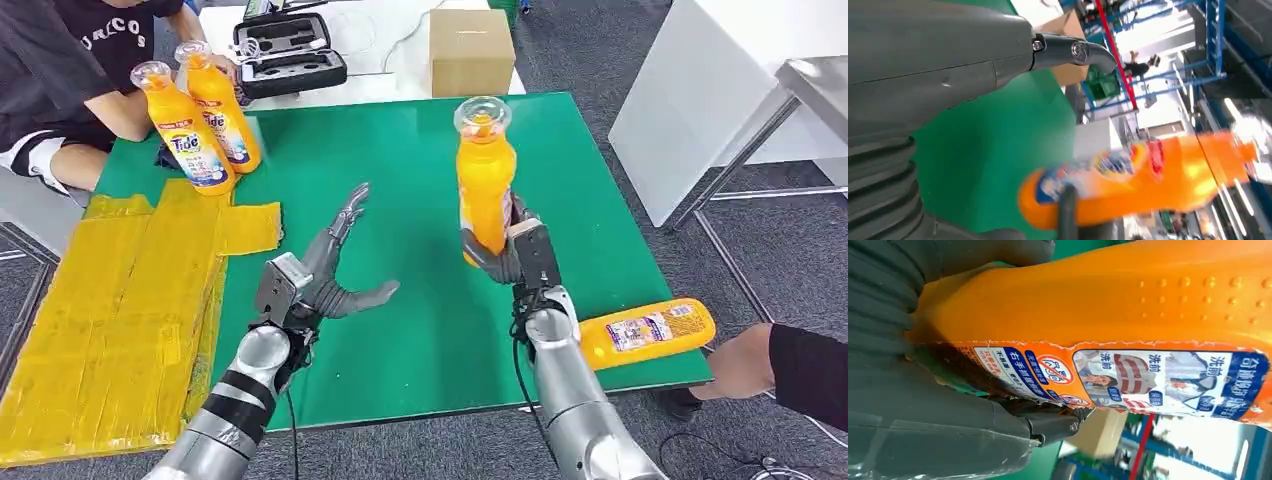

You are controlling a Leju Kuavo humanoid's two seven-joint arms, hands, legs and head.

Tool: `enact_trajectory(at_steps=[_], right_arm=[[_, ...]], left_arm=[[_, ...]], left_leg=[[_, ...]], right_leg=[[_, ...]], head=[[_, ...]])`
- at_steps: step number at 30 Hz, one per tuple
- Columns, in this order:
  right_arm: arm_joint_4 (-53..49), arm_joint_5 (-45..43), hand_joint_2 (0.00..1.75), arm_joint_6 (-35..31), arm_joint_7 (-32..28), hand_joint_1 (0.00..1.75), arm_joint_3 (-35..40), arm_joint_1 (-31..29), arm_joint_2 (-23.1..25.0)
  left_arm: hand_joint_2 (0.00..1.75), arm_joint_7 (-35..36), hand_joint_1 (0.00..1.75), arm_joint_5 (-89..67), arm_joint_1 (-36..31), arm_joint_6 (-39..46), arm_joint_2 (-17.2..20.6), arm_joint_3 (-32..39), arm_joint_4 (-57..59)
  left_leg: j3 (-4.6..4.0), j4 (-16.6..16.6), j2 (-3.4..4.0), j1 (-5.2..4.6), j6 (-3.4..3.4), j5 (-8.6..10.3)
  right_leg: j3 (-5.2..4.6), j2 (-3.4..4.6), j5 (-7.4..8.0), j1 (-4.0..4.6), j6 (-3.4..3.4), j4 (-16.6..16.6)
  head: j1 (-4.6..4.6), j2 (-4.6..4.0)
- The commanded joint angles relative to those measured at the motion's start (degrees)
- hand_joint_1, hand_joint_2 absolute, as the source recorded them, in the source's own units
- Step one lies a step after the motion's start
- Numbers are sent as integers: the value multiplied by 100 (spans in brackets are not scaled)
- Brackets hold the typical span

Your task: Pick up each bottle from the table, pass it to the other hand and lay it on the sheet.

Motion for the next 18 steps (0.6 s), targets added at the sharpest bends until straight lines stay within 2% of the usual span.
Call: enact_trajectory(at_steps=[1,8,9,12,14,18], right_arm=[[1288,274,175,-291,-47,175,720,-592,395],[1372,245,175,-232,-61,175,764,-621,377],[1413,255,175,-227,-65,175,806,-606,433],[1771,382,175,-240,-38,175,1093,-639,609],[1996,537,175,-450,-48,175,1301,-653,730],[2050,512,175,-480,-68,175,1317,-670,744]], left_arm=[[175,310,0,272,-711,-204,-83,-199,853],[175,337,0,333,-738,-212,-77,-225,900],[175,401,0,392,-794,-250,-99,-213,942],[175,555,0,472,-1025,-210,-150,-278,1179],[175,675,0,547,-1200,-184,-189,-286,1425],[175,668,0,574,-1241,-172,-191,-292,1506]], left_leg=[[19,3,11,2,-5,-8],[31,3,1,2,-7,-11],[15,-1,2,3,-6,-2],[35,8,7,4,-10,-16],[31,7,6,6,-11,-13],[26,2,1,5,-10,-7]], right_leg=[[15,5,-4,3,-7,3],[31,-5,-12,2,-6,2],[14,-1,-4,2,-4,-2],[34,1,-15,5,-10,7],[31,0,-12,7,-11,4],[24,-4,-9,5,-8,2]], head=[[-2,0],[2,0],[0,0],[0,0],[2,0],[0,0]])
